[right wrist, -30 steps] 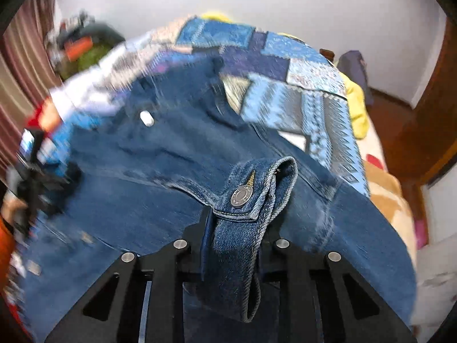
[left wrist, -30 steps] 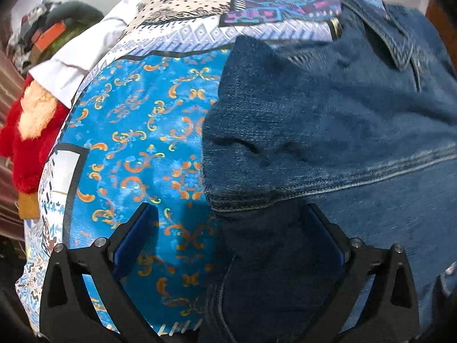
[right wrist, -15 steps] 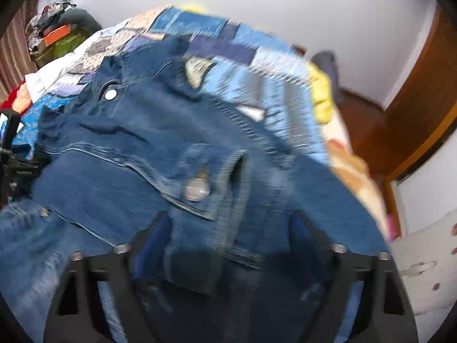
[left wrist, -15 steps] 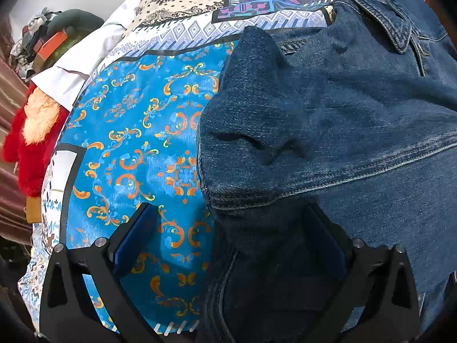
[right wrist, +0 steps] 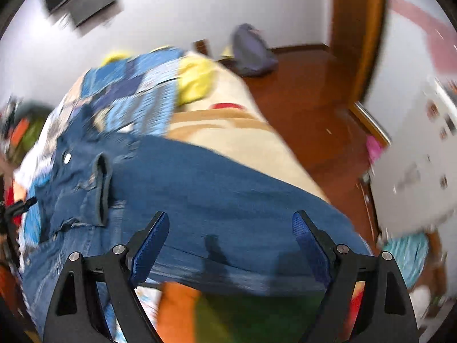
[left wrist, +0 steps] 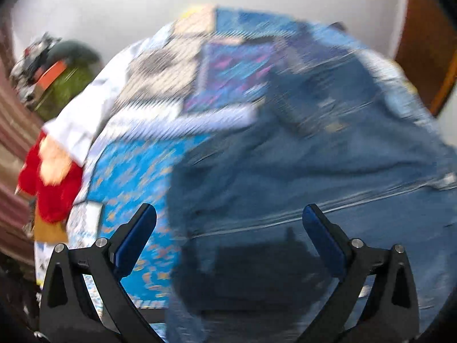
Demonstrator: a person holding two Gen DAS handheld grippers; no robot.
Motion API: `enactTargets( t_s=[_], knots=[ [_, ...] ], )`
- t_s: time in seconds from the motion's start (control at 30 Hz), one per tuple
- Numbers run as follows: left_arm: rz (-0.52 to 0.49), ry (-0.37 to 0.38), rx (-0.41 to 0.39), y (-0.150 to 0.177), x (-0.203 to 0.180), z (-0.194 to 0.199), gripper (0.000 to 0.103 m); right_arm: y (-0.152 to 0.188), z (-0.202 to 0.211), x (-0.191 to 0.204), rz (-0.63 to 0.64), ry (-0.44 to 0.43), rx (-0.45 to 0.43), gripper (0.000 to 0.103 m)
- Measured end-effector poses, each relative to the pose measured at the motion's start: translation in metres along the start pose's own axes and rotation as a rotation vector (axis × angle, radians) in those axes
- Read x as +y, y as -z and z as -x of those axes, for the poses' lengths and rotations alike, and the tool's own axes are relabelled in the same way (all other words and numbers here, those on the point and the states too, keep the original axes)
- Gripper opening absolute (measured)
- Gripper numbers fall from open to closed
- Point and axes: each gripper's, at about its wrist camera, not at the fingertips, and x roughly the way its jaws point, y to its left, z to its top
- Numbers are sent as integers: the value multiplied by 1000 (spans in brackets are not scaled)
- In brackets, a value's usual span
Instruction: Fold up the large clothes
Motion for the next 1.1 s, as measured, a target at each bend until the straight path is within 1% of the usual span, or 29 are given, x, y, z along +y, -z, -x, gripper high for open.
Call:
enactTargets(
  t_s=[0.07, 0.1, 0.17, 0.23, 0.33, 0.43, 0.5, 0.57, 0.63, 0.7, 0.77, 0.8, 0.83, 0.87, 0.93, 0.97, 1.0, 1.1],
  knots=[
    [-34, 70, -22, -12, -31, 14, 103, 7, 6, -32, -93, 9, -6, 87],
    [-50, 99, -26, -13, -44, 19, 103, 10, 9, -42, -122, 9, -5, 87],
    [-89, 167, -17, -18, -76, 22, 103, 24, 10, -76, -215, -3, 14, 87],
    [-124, 244, 19, -20, -111, 17, 103, 36, 5, -99, -288, -10, 41, 87],
    [-169, 311, 85, -15, -152, 0, 103, 53, -7, -127, -373, -7, 85, 87],
    [-253, 296, 117, -5, -191, -10, 103, 67, -20, -145, -445, -34, 117, 87],
    [-326, 276, 131, 1, -213, -17, 103, 74, -33, -157, -509, -76, 141, 87],
    [-372, 257, 134, 5, -227, -19, 103, 76, -39, -161, -537, -94, 136, 87],
    [-402, 235, 124, 5, -234, -21, 103, 74, -45, -163, -539, -112, 123, 87],
    [-395, 241, 135, 4, -235, -23, 103, 70, -53, -162, -555, -132, 116, 85],
    [-369, 255, 152, 1, -234, -26, 103, 67, -60, -162, -571, -130, 106, 70],
    [-358, 260, 157, 1, -232, -27, 103, 65, -64, -161, -576, -119, 103, 56],
    [-354, 262, 156, 1, -228, -26, 103, 63, -68, -162, -583, -112, 100, 46],
    [-352, 262, 151, 1, -227, -25, 103, 61, -69, -163, -589, -108, 97, 42],
    [-359, 255, 129, 1, -225, -19, 103, 56, -66, -162, -583, -110, 70, 26],
    [-361, 255, 118, 2, -220, -14, 103, 52, -62, -160, -569, -115, 56, 22],
    [-361, 253, 104, 1, -217, -8, 103, 48, -58, -158, -555, -120, 44, 16],
    [-338, 258, 68, -5, -205, 8, 103, 31, -38, -144, -496, -116, -15, 12]
  ],
)
